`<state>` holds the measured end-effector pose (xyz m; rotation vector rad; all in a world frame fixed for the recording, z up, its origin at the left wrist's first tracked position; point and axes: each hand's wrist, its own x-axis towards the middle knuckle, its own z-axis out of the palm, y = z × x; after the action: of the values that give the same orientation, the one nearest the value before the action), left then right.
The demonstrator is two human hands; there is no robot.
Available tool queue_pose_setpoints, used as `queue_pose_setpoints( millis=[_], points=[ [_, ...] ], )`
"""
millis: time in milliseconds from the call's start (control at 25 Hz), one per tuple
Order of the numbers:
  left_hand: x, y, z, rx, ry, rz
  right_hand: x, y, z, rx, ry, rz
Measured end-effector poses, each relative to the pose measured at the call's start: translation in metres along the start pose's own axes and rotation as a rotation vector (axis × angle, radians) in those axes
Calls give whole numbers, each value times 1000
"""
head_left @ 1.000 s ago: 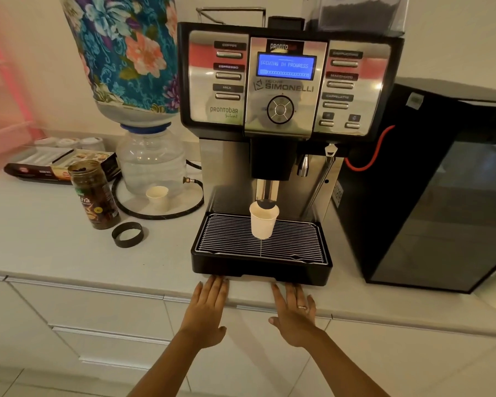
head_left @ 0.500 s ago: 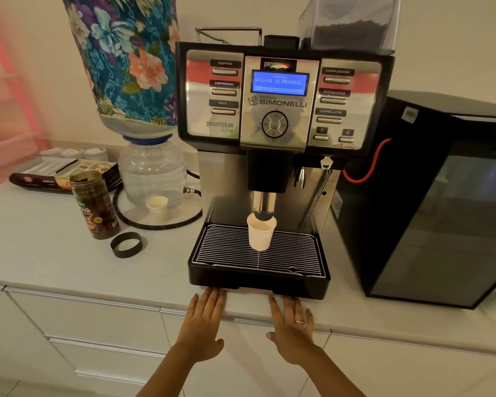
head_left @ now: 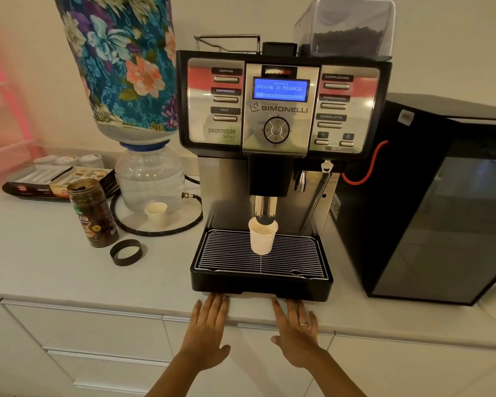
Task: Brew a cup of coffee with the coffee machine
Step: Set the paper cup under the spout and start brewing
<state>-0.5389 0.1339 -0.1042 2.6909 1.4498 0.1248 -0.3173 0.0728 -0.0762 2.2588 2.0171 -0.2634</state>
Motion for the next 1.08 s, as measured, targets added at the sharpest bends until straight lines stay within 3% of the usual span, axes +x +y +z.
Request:
queue_pose_setpoints(
  millis=[1080],
  points=[
    [-4,0,-2,-11,15,-19,-1,2,6,-7,99,-37]
  ],
)
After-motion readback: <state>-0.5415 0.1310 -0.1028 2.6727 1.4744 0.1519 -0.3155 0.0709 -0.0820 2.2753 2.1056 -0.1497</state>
